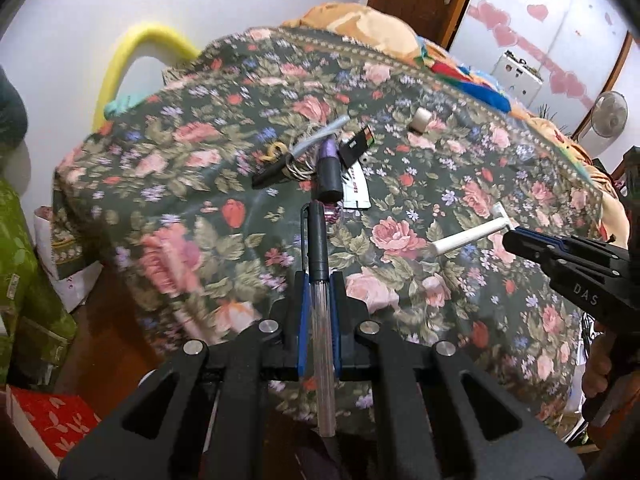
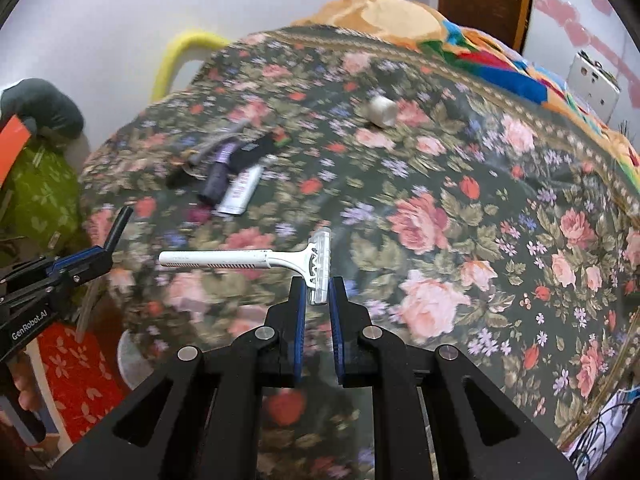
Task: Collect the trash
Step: 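Carry the pen and razor in both tools over the white bin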
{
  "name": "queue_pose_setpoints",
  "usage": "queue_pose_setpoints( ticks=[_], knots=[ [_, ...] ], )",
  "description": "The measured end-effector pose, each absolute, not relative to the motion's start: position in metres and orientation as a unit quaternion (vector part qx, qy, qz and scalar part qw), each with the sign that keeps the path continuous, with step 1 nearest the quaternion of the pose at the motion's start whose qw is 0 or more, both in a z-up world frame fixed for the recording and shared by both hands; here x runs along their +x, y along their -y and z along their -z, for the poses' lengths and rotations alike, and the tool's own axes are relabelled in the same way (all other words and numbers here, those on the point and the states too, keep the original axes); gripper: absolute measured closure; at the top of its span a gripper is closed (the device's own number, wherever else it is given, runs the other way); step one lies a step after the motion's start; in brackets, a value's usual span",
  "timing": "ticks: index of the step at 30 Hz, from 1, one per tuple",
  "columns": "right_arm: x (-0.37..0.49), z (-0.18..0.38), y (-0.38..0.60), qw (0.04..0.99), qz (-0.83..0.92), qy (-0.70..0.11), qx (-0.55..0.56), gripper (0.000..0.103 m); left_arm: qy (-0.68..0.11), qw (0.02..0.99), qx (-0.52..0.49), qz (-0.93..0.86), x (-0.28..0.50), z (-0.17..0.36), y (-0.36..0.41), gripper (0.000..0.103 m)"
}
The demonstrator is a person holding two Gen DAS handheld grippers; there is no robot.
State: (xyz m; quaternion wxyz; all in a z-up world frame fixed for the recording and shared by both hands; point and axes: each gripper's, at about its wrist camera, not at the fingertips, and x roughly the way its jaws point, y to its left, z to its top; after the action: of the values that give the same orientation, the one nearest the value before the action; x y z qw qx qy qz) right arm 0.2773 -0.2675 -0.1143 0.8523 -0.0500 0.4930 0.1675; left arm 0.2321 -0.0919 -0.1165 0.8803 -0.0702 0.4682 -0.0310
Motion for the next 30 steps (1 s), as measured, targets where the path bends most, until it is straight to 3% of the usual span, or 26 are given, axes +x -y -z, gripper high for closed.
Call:
queue_pose_setpoints(
  ticks=[16, 30],
  knots=[
    [0.196, 0.096, 0.147, 0.838, -0.240, -0.478, -0.105, 0.092, -0.446, 0.887, -0.111, -0.037, 0.123, 0.091, -0.010, 0.095],
    [0.140, 0.159, 0.027, 0.771, -0.306, -0.522, -0.200, 0.092, -0.495, 0.845, -0.173, -0.105, 0.057, 0.157, -0.107, 0.095]
  ],
)
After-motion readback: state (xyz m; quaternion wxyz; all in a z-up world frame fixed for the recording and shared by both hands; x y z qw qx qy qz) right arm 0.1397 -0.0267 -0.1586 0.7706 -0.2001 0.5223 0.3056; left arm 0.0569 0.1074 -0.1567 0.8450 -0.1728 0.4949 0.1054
